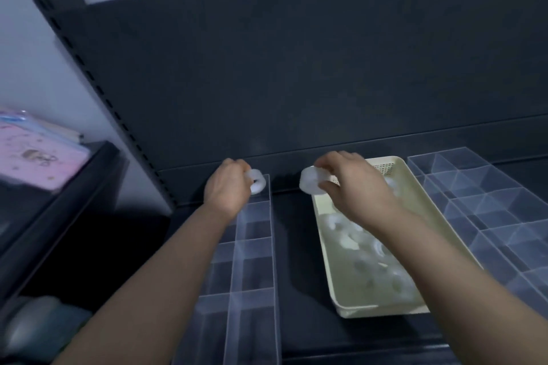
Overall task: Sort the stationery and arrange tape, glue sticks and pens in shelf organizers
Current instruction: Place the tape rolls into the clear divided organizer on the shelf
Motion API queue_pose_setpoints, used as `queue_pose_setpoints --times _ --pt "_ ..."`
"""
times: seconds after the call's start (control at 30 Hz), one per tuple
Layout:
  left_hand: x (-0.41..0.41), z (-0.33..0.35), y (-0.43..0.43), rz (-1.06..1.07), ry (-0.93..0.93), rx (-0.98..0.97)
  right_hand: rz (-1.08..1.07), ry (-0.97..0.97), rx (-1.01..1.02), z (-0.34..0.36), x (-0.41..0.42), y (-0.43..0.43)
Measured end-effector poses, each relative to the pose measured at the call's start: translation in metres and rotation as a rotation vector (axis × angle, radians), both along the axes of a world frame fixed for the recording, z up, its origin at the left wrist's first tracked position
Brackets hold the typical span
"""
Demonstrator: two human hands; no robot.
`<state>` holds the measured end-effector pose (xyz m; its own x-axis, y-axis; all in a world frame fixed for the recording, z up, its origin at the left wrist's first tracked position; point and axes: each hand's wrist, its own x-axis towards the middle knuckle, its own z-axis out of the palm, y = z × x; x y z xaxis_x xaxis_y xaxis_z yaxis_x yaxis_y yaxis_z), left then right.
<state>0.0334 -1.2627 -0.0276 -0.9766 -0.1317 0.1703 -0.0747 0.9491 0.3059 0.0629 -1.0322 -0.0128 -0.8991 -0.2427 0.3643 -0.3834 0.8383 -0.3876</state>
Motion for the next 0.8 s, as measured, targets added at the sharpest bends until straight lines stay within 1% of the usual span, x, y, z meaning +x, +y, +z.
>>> queue_pose_setpoints --times 0.13,0.2,0.23,0.3,0.4,0.47,0.57,0.67,0.8 --pt "-0.013 -0.016 -0.009 -0.118 -0.085 -0.206 0.028 -0.041 -0.007 -0.011 0.002 -0.016" --pt "-0.018 -0.022 -0.009 -0.154 -0.096 -0.263 0.023 -0.050 0.021 -0.014 0.002 -0.019" --pt "-0.020 -0.025 -0.009 -0.167 -0.096 -0.256 0.021 -0.054 0.028 -0.015 0.001 -0.021" --pt "-0.021 -0.029 -0.013 -0.180 -0.090 -0.178 0.021 -0.065 0.023 -0.015 0.000 -0.028" --pt "-0.018 -0.028 -0.027 -0.178 -0.017 -0.063 0.048 -0.069 -0.002 -0.012 -0.006 -0.048" --pt "-0.014 -0.022 -0.040 -0.171 0.047 -0.024 0.071 -0.062 -0.008 -0.011 -0.012 -0.066" --pt "-0.004 -0.015 -0.060 -0.149 0.082 -0.001 0.106 -0.084 0.020 -0.015 -0.027 -0.096" --pt "0.007 -0.014 -0.073 -0.132 0.110 0.047 0.114 -0.172 0.095 -0.023 -0.045 -0.120" --pt "0.014 -0.015 -0.082 -0.121 0.104 0.091 0.091 -0.324 0.287 -0.033 -0.064 -0.134"
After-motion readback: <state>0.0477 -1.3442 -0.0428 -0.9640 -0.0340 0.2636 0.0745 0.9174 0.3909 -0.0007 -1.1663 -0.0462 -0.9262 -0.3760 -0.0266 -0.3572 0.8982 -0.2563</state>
